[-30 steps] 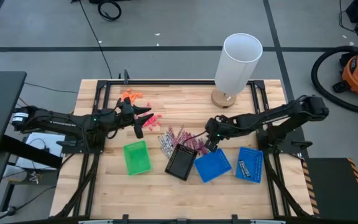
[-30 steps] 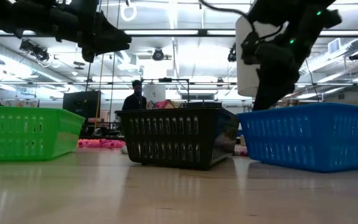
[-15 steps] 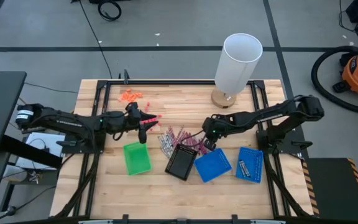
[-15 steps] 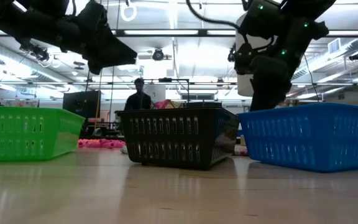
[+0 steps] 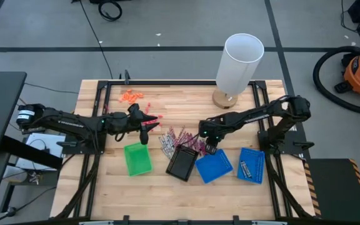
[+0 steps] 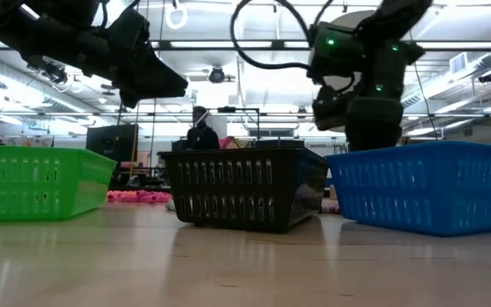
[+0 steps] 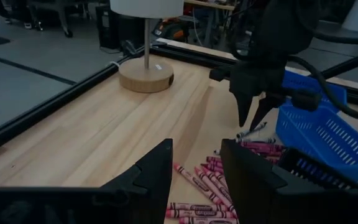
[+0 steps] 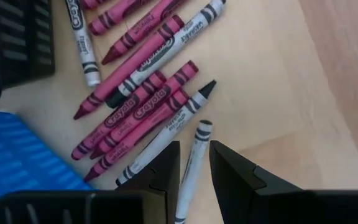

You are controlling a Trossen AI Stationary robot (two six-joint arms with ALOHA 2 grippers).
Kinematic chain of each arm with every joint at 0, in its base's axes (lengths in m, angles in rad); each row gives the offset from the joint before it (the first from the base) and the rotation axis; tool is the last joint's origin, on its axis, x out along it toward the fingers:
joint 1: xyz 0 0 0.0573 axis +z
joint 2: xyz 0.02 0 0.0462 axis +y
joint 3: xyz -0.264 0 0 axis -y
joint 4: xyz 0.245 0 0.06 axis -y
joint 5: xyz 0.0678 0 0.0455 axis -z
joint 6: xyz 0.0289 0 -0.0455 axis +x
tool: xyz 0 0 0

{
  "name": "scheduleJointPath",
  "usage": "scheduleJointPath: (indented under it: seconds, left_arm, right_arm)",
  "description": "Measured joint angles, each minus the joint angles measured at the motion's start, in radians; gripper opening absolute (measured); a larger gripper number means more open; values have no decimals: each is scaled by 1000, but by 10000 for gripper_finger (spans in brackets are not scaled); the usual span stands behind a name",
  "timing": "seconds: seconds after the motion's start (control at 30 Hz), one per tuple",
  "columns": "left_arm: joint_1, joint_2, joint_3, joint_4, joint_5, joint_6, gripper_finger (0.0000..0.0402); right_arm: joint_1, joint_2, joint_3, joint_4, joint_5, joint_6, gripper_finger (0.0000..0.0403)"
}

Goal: Sort crayons
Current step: Put the black crayon into the right blue bin

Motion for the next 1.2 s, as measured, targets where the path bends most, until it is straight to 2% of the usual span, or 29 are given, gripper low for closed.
scheduleJointPath:
  seconds: [0.17,0.37,0.6,0.73,1.0,1.2]
  left_arm:
    - [0,0,0,-1,-2,5,149]
    - [0,0,0,-1,-2,5,149]
    - [0,0,0,-1,-2,6,149]
    - [0,0,0,-1,-2,7,149]
    - [0,0,0,-1,-2,7,149]
    - [0,0,0,-1,-2,7,149]
  right_arm:
    - [0,57,72,-88,4,-18,104]
    - [0,134,94,-113,4,-24,111]
    - [-4,145,98,-112,3,-29,110]
    - [-8,146,98,-113,4,-28,95]
    - [-12,146,97,-115,16,-29,40]
    - [-12,146,96,-116,19,-29,32]
